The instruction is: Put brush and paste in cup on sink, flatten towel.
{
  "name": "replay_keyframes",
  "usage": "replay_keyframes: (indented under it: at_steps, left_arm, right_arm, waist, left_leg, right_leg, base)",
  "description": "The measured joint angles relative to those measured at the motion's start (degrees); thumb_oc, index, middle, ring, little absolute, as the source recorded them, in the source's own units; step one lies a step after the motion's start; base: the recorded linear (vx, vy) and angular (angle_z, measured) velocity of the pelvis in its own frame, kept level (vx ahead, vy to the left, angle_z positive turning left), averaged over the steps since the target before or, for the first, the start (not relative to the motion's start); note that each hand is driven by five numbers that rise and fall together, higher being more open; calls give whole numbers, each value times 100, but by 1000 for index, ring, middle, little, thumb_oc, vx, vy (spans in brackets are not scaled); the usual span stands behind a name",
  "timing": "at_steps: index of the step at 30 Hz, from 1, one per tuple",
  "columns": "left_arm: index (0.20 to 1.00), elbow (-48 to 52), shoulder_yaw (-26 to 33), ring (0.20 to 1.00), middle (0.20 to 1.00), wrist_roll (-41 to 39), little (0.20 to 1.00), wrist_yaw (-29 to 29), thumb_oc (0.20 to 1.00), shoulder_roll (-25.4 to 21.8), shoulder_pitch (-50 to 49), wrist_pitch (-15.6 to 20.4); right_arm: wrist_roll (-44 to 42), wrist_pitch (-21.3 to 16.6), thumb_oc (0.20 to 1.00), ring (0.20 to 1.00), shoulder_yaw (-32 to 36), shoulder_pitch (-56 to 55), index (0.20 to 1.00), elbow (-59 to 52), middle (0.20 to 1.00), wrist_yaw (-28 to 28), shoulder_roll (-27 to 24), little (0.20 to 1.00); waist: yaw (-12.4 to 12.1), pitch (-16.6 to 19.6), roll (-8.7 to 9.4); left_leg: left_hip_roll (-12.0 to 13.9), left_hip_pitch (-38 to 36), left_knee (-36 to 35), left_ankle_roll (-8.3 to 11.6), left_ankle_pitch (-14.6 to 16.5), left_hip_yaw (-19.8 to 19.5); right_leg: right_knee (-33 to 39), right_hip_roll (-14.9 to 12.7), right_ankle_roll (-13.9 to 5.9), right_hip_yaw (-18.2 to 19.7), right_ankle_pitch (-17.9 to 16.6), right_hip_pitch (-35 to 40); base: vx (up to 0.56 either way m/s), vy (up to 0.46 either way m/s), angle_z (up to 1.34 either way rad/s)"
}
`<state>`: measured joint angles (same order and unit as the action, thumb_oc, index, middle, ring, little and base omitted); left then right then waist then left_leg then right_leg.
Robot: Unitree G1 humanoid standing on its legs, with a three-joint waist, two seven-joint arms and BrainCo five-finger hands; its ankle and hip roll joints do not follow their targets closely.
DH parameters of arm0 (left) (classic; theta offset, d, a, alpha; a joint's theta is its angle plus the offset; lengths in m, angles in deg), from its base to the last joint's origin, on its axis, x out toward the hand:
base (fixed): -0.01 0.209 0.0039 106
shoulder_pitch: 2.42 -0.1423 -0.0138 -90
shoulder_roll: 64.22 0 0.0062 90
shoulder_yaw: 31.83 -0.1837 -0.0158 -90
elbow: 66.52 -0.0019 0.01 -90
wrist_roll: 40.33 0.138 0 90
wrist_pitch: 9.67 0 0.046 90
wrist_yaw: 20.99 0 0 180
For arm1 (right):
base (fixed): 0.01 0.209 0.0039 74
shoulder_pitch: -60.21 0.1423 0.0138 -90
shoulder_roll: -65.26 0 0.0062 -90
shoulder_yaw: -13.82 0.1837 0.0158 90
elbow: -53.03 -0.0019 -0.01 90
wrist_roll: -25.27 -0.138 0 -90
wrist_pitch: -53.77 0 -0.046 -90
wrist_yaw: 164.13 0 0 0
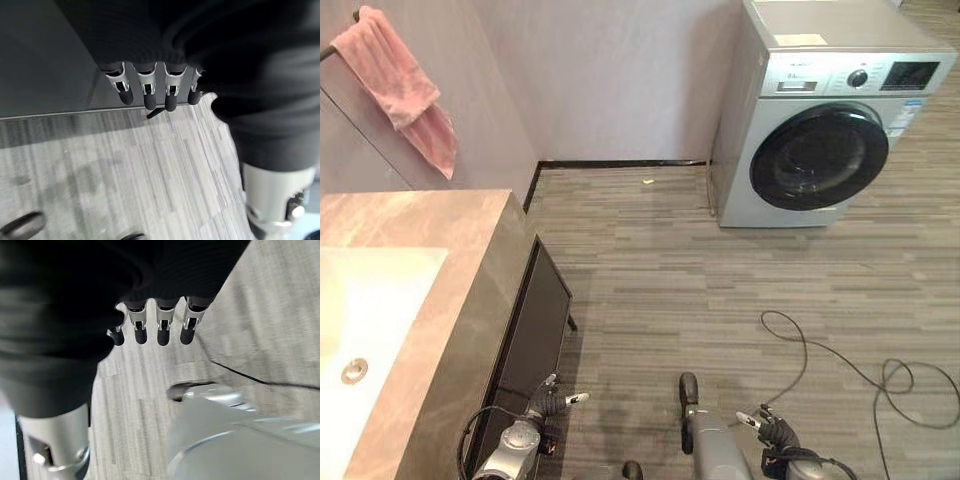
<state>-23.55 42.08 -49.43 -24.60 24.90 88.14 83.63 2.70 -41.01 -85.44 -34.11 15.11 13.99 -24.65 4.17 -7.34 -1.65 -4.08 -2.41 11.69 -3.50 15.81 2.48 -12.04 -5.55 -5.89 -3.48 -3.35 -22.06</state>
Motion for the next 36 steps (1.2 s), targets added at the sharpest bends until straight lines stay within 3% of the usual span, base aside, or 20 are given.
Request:
replay_keyframes:
  at_steps: [3,5,6,7,9,11,13,15,18,20,22,23,25,27,29,31,33,34,35,36]
  left_arm:
    - [1000,-297,-1,1000,1000,-5,1000,0,1000,151,-54,32]
    - [1000,-424,33,1000,1000,-3,1000,-6,1000,107,-31,34]
    - [1000,-536,18,1000,1000,2,1000,-8,1000,75,-16,31]
    - [1000,-578,14,1000,1000,3,1000,-4,1000,70,-27,31]
    - [1000,-824,-17,1000,1000,14,1000,-9,1000,44,339,27]
    - [1000,-758,-20,1000,1000,14,1000,-20,1000,-89,454,25]
    - [1000,-747,-24,1000,1000,14,1000,-43,1000,-105,510,36]
    - [1000,-818,-33,1000,1000,19,1000,-70,1000,-76,630,86]
    - [1000,-786,-30,1000,1000,24,1000,-136,1000,-93,544,137]
    - [1000,-789,1,1000,1000,24,1000,-181,1000,-108,428,135]
    - [1000,-693,10,1000,1000,25,1000,-178,1000,-190,292,128]
    - [1000,-660,41,1000,1000,69,1000,-183,1000,-186,211,126]
    - [1000,-570,-11,1000,1000,78,1000,-189,1000,-174,143,139]
    - [1000,-786,85,1000,1000,83,1000,-216,1000,-329,119,142]
    - [1000,-794,131,1000,1000,86,1000,-217,1000,-232,183,158]
    - [1000,-774,192,1000,1000,87,1000,-224,1000,-281,313,192]
    - [1000,-724,198,1000,1000,103,1000,-225,1000,-389,379,192]
    - [1000,-633,151,1000,1000,116,1000,-223,1000,-471,387,169]
    - [1000,-506,114,1000,1000,121,1000,-222,1000,-513,415,171]
    - [1000,-485,82,1000,1000,121,1000,-232,1000,-427,399,200]
  right_arm:
    - [119,2,1000,1000,-27,-83,1000,12,1000,59,-126,1000]
    - [160,-2,1000,1000,-122,-14,1000,-5,1000,81,-167,1000]
    - [271,-22,1000,1000,-217,16,1000,-42,1000,91,-200,1000]
    - [320,-29,1000,1000,-220,39,1000,-53,1000,91,-218,1000]
    - [372,-28,1000,1000,-382,108,1000,-142,1000,64,-280,1000]
    - [410,-22,1000,1000,-484,215,1000,-142,1000,66,-218,1000]
    - [538,-5,1000,1000,-481,207,1000,-46,1000,62,-192,1000]
    - [550,-5,1000,1000,-484,232,1000,17,1000,58,-274,1000]
    - [682,-4,1000,1000,-499,252,1000,173,1000,60,-259,1000]
    - [786,-3,1000,1000,-520,293,1000,211,1000,61,-253,1000]
    - [837,19,1000,1000,-602,358,1000,123,1000,68,-238,1000]
    - [909,-22,1000,1000,-604,413,1000,181,1000,70,-207,1000]
    - [998,-15,1000,1000,-608,380,1000,297,1000,74,-226,1000]
    - [1000,-13,1000,1000,-514,143,1000,295,1000,83,32,1000]
    - [1005,2,1000,1000,-494,-47,1000,273,1000,94,-62,1000]
    - [1004,59,1000,1000,-496,-129,1000,309,1000,97,-16,1000]
    - [1005,90,1000,1000,-501,-91,1000,274,1000,126,75,1000]
    - [1005,84,1000,1000,-490,56,1000,349,1000,122,180,1000]
    - [1004,83,1000,1000,-491,10,1000,341,1000,119,216,1000]
    - [1008,59,1000,1000,-508,-67,1000,283,1000,150,79,1000]
  waist:
    - [17,394,-172]
    - [-43,455,11]
    - [-85,506,214]
    - [-156,556,315]
    - [-266,382,569]
    - [-328,202,796]
    - [-340,120,888]
    - [-394,-23,730]
    - [-650,-84,474]
    - [-735,-97,446]
    - [-694,-87,553]
    - [-730,-74,614]
    - [-741,38,445]
    - [-677,229,727]
    - [-635,266,719]
    - [-628,356,756]
    - [-740,380,819]
    - [-751,320,759]
    - [-712,324,783]
    - [-668,318,608]
  left_leg:
    - [475,-363,-108,348,60,-362]
    - [622,14,1074,695,-173,-531]
    - [626,565,2295,990,-549,-717]
    - [629,779,2727,1091,-908,-797]
    - [732,1623,3950,955,-1448,-546]
    - [672,1994,3800,767,-1271,-229]
    - [565,2026,2472,689,-1146,144]
    - [729,2468,750,858,-1360,807]
    - [725,2743,-932,736,-1747,881]
    - [724,2874,-968,714,-1742,1339]
    - [487,2817,-469,357,-1891,1378]
    - [304,2620,-213,21,-1936,1293]
    - [204,2104,-422,-377,-1897,1199]
    - [86,1483,-730,-759,-1897,1209]
    - [-68,1008,-851,-787,-1643,1171]
    - [-141,935,-670,-729,-1428,1117]
    - [-109,958,-367,-666,-1343,1214]
    - [-5,1336,454,-829,-1121,1305]
    - [-76,1484,683,-825,-1068,1332]
    - [-203,1185,-320,-856,-1185,1158]
  right_leg:
    - [-294,463,420,-223,124,235]
    - [-189,578,677,-399,363,606]
    - [-87,625,960,-504,405,864]
    - [-117,697,1134,-494,524,933]
    - [-1,786,1392,-576,721,1148]
    - [149,793,1283,-570,735,1361]
    - [649,812,1100,-633,661,1803]
    - [1068,972,975,-741,734,2231]
    - [1265,1247,532,-645,1055,2643]
    - [1351,1389,598,-506,1148,2949]
    - [1446,1366,467,-365,1268,3267]
    - [1185,1359,463,-201,1276,3328]
    - [615,1577,415,-117,1301,3283]
    - [-1282,1249,176,-289,1828,2767]
    - [-1849,602,1,-325,2034,2612]
    - [-2289,177,-344,-277,1851,2378]
    - [-2696,110,-127,-448,1439,2234]
    - [-2883,219,17,-504,804,2212]
    - [-3001,277,-146,-482,548,2151]
    - [-3450,424,-218,-452,3,1985]
  base:
    - [340,-277,55]
    - [235,-285,38]
    - [218,-332,21]
    - [301,-413,10]
    - [310,-186,15]
    - [344,-68,12]
    - [405,-32,24]
    - [569,0,24]
    - [404,19,-17]
    - [468,103,-32]
    - [442,134,-30]
    - [293,109,-46]
    - [518,245,-52]
    - [496,274,-47]
    - [404,277,-8]
    - [307,246,24]
    - [180,113,26]
    - [206,96,45]
    - [340,126,76]
    - [310,79,86]
